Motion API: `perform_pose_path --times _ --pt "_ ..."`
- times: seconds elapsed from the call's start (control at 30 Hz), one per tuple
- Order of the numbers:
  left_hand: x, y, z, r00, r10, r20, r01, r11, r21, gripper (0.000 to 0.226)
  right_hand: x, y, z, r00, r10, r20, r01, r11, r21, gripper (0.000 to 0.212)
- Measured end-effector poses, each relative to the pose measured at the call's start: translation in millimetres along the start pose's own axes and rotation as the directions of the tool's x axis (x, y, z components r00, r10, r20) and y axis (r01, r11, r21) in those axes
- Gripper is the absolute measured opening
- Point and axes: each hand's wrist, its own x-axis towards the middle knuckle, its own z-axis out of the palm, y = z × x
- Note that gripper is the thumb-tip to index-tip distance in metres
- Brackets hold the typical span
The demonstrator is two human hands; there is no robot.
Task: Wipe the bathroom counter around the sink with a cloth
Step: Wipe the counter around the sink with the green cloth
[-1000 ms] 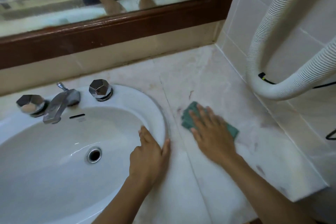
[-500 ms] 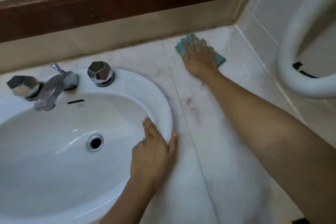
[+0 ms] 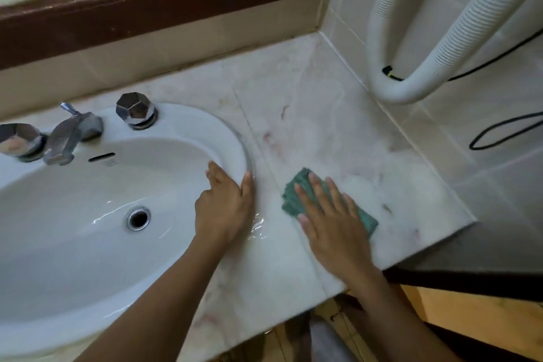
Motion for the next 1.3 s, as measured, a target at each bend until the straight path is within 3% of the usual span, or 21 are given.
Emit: perform_pose_path --times 0.13,0.23,0.33,0.43,0.5,0.57,0.67,0.77,0.83,0.93,1.03,1.13,1.23,1.3 --pt "-1.2 -0.9 1.4 1.0 0.01 -0.018 -0.01 1.0 -0.001 0.082 53.7 57.5 -11.8 0.94 0.34 -0.02 -0.34 0.94 0.019 0.056" --pt "-1.5 -4.1 3.3 0.999 0.027 -0.036 -0.028 0.999 -0.016 0.082 69.4 31.2 -9.2 0.919 0.394 -0.016 -0.392 0.918 0.065 0.056" --pt "0.5 -7.0 5.3 0.999 0.032 -0.009 -0.032 0.999 -0.04 0.083 34.0 -25.0 4.9 0.961 0.273 -0.036 -0.271 0.961 0.051 0.058" --pt "-0.5 -13.0 0.9 0.997 0.022 0.071 -0.015 0.995 -0.096 0.079 -33.4 -77.8 17.9 1.0 -0.001 -0.023 0.001 1.0 0.013 0.059" --pt "-11.8 -27.2 -3.9 0.987 0.09 0.136 -0.073 0.989 -0.126 0.071 -71.6 -79.4 21.5 0.979 -0.205 0.012 0.206 0.978 -0.026 0.058" --pt "-37.3 -56.2 -6.4 0.981 0.138 0.133 -0.131 0.989 -0.061 0.06 -81.0 -49.2 18.6 0.961 -0.274 0.048 0.275 0.961 -0.028 0.058" --pt "-81.6 -107.7 -5.7 0.982 0.191 0.002 -0.191 0.977 0.094 0.058 -55.6 -3.9 7.7 0.997 -0.072 0.03 0.074 0.996 -0.053 0.059" --pt "-115.7 -158.0 -3.6 0.973 0.205 -0.102 -0.194 0.975 0.11 0.066 -23.9 -14.0 0.0 0.982 0.179 0.062 -0.18 0.984 0.005 0.06" --pt "-135.1 -186.5 -4.6 0.97 0.164 -0.178 -0.154 0.986 0.068 0.062 -22.7 -44.4 2.4 0.964 0.263 0.044 -0.265 0.963 0.048 0.06" --pt "-168.3 -224.7 -9.2 0.942 0.021 -0.334 -0.071 0.988 -0.138 0.053 -49.4 -106.5 15.2 0.987 0.152 0.05 -0.156 0.984 0.082 0.061" --pt "-207.3 -266.8 -10.1 0.854 -0.224 -0.47 0.079 0.948 -0.308 0.048 -94.2 -174.0 33.2 0.998 0.056 0.006 -0.057 0.994 0.098 0.061" --pt "-231.3 -311.4 -15.1 0.75 -0.416 -0.515 0.25 0.898 -0.361 0.049 -127.7 -231.0 50.5 1.0 0.006 0.021 -0.009 0.993 0.116 0.063" --pt "-231.9 -348.4 -27.1 0.682 -0.516 -0.519 0.319 0.848 -0.423 0.049 -149.2 -265.2 63.4 0.981 -0.189 0.045 0.184 0.978 0.104 0.062" --pt "-224.8 -370.3 -36.6 0.654 -0.544 -0.526 0.332 0.831 -0.447 0.047 -159.1 -267.3 68.1 0.901 -0.425 0.087 0.421 0.905 0.058 0.06"
